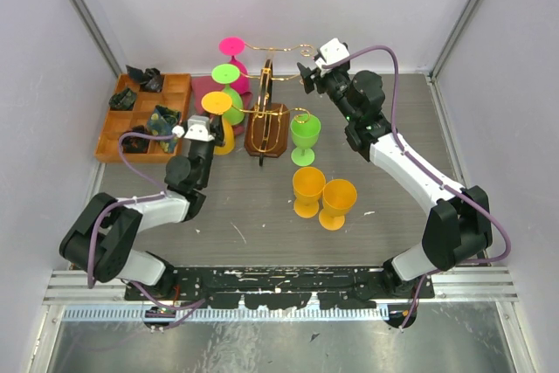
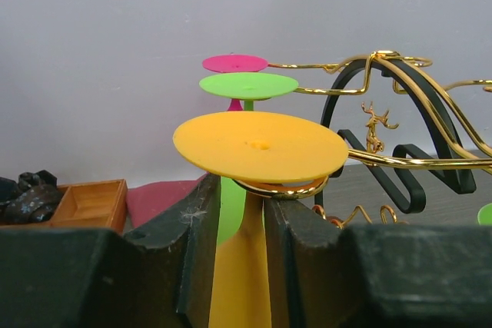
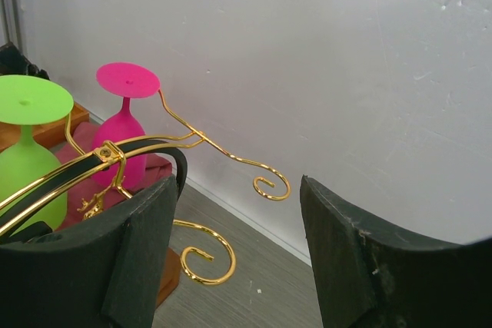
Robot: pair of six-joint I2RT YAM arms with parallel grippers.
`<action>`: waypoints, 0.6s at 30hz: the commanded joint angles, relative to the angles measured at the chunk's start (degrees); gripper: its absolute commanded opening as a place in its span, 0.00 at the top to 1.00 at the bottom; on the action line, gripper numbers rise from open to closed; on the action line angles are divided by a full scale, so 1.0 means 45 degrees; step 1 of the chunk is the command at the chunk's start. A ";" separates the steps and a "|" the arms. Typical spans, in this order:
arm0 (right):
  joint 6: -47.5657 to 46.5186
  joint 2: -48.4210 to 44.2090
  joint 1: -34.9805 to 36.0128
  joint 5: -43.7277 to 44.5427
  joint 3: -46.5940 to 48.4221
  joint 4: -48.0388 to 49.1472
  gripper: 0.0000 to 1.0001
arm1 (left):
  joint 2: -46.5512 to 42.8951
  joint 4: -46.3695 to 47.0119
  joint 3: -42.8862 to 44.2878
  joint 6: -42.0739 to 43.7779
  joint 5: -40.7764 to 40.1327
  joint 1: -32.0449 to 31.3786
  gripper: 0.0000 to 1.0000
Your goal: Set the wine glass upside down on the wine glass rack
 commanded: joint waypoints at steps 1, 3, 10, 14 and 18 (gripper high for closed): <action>-0.0007 -0.0156 -0.0044 -0.0143 0.0092 0.0460 0.30 | -0.0617 0.0754 -0.0376 0.0324 -0.0339 0.0020 0.64; 0.0024 -0.0174 -0.0060 -0.0166 0.0094 0.0420 0.30 | -0.0715 0.0754 -0.0525 0.0201 -0.0195 0.0021 0.65; 0.0063 -0.0196 -0.0055 -0.0224 0.0110 0.0336 0.30 | -0.0783 0.0754 -0.0820 -0.0427 0.1354 0.0022 0.67; 0.0074 -0.0243 -0.0044 -0.0224 0.0125 0.0279 0.30 | -0.0869 0.0754 -0.0997 -0.0792 0.1936 0.0012 0.68; 0.0079 -0.0223 -0.0045 -0.0224 0.0128 0.0212 0.30 | -0.1109 0.0754 -0.1210 -0.0823 0.2340 0.0002 0.68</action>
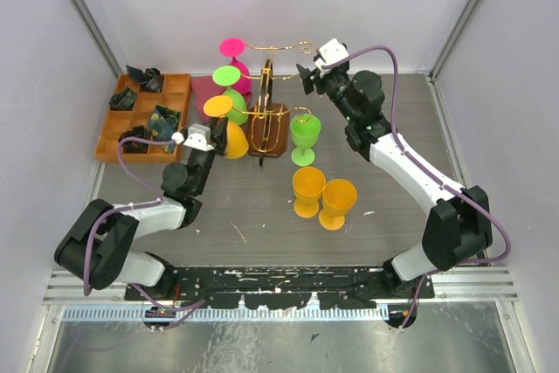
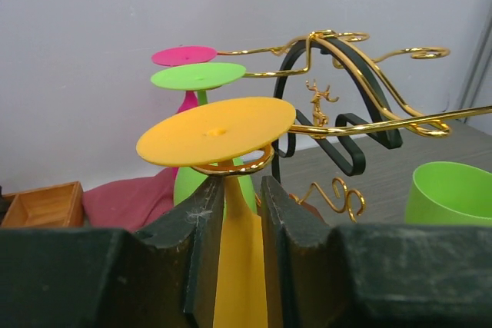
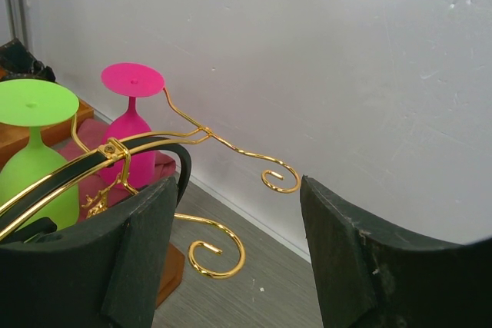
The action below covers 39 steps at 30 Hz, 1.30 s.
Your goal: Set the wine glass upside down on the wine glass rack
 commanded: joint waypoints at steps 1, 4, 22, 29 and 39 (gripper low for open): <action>0.0081 -0.0221 -0.0052 -0.0088 0.0137 0.0327 0.30 | -0.0532 0.0744 -0.0341 -0.0202 0.0869 -0.0008 0.68; 0.0149 -0.0181 -0.0061 -0.0113 0.0146 0.0322 0.30 | -0.0644 0.0744 -0.0440 -0.0465 0.1315 -0.0009 0.68; 0.0269 -0.0296 -0.0059 0.0063 0.0023 0.0186 0.30 | -0.0206 0.0744 -0.0432 -0.0351 0.0314 -0.0166 0.60; 0.0186 -0.0216 -0.0058 0.0050 0.0076 0.0169 0.30 | -0.0122 0.0744 -0.0215 0.0254 -0.0410 -0.0164 0.57; 0.0058 -0.0274 -0.0045 0.0088 0.0024 0.0094 0.30 | 0.0460 0.0744 0.0306 0.0472 -0.1272 -0.0164 0.56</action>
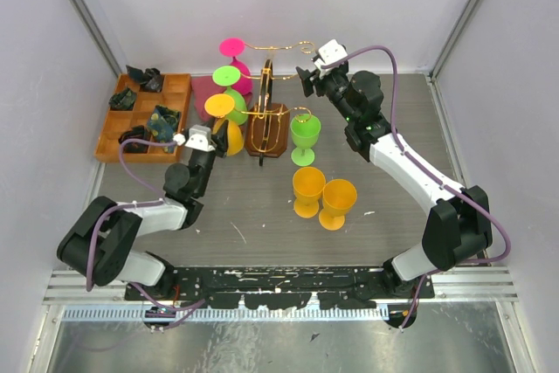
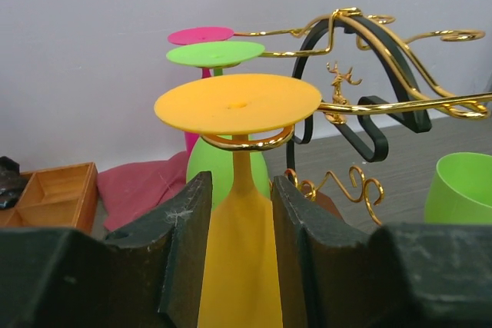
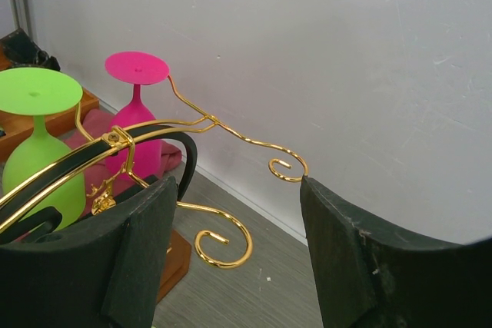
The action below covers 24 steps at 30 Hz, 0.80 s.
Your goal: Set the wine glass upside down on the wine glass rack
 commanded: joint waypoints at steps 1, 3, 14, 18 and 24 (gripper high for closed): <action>-0.0142 -0.0283 -0.0042 0.0108 0.0071 0.0434 0.30 | 0.0511 0.0579 0.0760 0.0454 -0.0870 -0.0043 0.56; -0.0186 -0.0310 -0.0046 0.0135 0.0059 0.0404 0.30 | 0.0815 0.0579 0.1073 0.0607 -0.1025 -0.0043 0.56; -0.0391 -0.0410 -0.0049 0.0366 -0.0086 0.0301 0.29 | 0.1775 0.0579 0.2011 0.0924 -0.1331 -0.0025 0.60; -0.0441 -0.0345 -0.0055 0.0390 -0.0064 0.0307 0.30 | 0.1693 0.0579 0.1888 0.1023 -0.1671 -0.0023 0.72; -0.0445 -0.0207 -0.0057 0.0332 0.0018 0.0311 0.30 | 0.1203 0.0579 0.1499 0.1069 -0.2318 -0.0023 0.87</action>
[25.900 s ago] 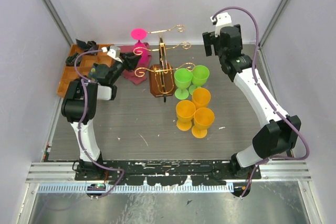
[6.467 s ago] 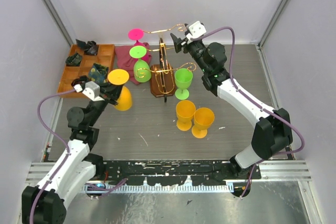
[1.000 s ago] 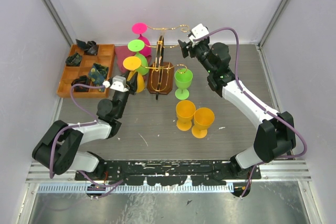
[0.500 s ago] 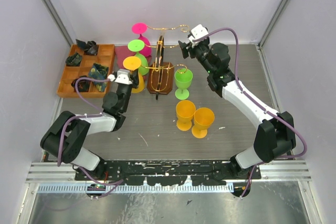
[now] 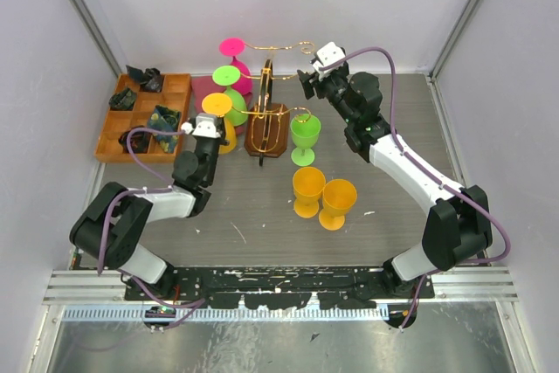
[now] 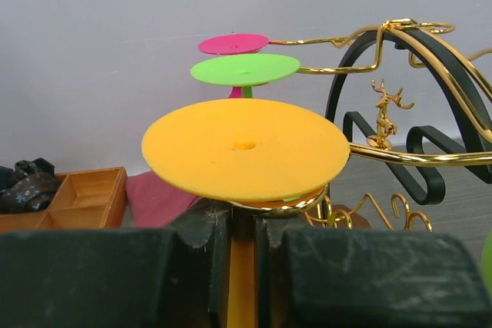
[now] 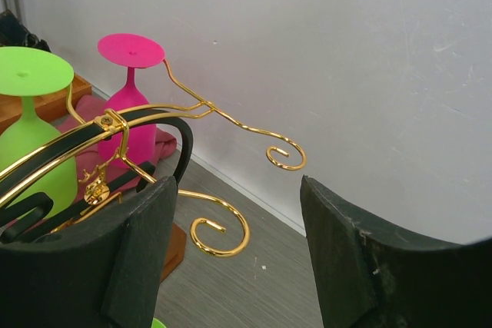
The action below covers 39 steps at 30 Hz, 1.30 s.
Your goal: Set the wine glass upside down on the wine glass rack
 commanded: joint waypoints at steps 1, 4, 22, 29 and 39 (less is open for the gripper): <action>-0.0155 -0.0187 -0.0048 0.0118 0.0183 0.0525 0.30 | -0.0561 0.0584 -0.0245 0.0247 -0.0918 -0.0008 0.87; -0.0120 -0.0121 -0.0060 0.0079 0.0222 0.0510 0.29 | -0.0958 0.0584 -0.0439 0.0167 -0.0802 -0.0008 0.87; -0.0008 0.0029 -0.0056 -0.0004 0.0353 0.0506 0.30 | -0.2383 0.0584 -0.1406 -0.1295 0.2160 -0.0008 0.85; 0.0192 0.0005 -0.0057 0.0177 0.0364 0.0530 0.29 | -0.1692 0.0574 -0.1226 -0.1812 0.2951 -0.0008 0.68; 0.0927 -0.0068 -0.0213 0.0638 0.0724 -0.0068 0.29 | -0.1253 0.0584 -0.1609 -0.1861 0.2450 -0.0009 0.43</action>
